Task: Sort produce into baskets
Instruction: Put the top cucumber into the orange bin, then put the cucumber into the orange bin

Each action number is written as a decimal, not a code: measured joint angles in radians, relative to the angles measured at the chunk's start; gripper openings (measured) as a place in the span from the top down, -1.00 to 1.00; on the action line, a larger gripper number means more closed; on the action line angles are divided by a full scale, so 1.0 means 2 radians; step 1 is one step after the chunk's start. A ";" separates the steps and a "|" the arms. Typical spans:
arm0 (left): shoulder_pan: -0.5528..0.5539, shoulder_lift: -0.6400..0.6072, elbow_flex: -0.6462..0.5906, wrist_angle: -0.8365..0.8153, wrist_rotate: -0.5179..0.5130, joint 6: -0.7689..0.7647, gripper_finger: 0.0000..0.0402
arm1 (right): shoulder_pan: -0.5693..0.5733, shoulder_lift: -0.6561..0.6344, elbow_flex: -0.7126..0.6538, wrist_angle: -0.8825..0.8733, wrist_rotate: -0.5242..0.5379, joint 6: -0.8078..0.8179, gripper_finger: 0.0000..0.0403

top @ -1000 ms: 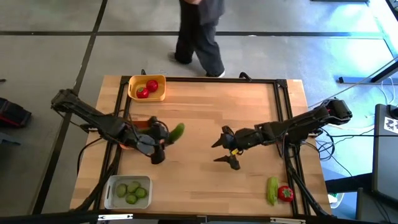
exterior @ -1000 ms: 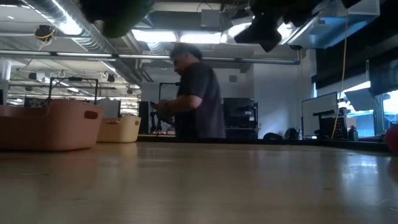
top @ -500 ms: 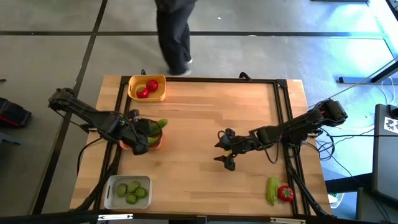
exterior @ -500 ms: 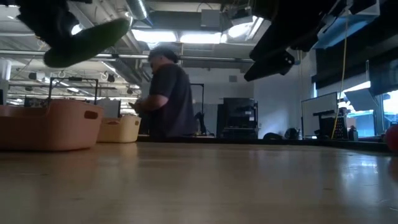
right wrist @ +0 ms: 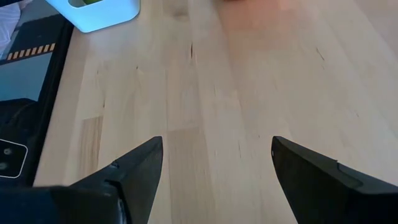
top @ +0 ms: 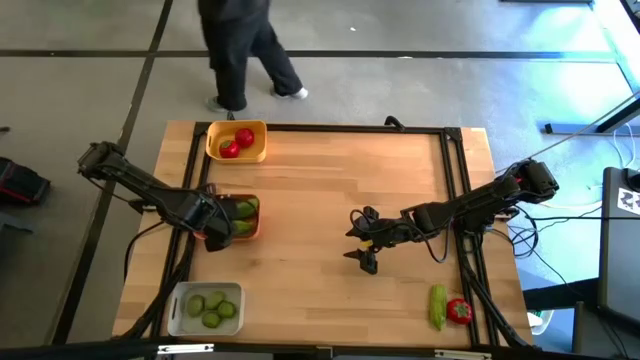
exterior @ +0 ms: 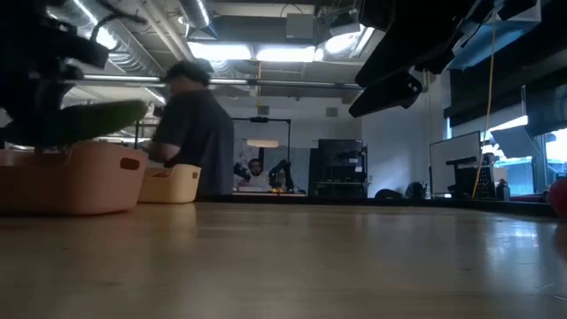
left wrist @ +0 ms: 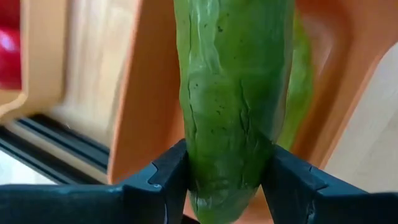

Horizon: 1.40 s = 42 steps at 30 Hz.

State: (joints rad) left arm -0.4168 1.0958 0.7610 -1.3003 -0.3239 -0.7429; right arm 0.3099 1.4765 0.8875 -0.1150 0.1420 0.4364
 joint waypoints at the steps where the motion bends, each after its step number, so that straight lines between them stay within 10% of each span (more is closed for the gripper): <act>1: 0.000 0.001 -0.006 0.000 0.006 -0.002 0.17 | 0.000 0.000 0.000 0.000 0.000 -0.002 -0.44; 20: 0.030 0.045 -0.005 -0.014 0.004 0.043 0.16 | 0.000 -0.001 0.000 -0.012 0.001 -0.022 -0.44; 30: 0.045 0.048 -0.005 -0.037 0.003 0.037 -0.31 | -0.001 -0.001 0.000 -0.012 0.003 -0.025 -0.44; 42: 0.045 0.048 0.069 -0.028 0.006 0.036 -0.36 | -0.001 -0.001 0.000 0.008 0.003 -0.024 -0.44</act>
State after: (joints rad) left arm -0.3271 1.1923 0.8995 -1.3557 -0.3119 -0.6708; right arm 0.3073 1.4754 0.8875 -0.0990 0.1471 0.3877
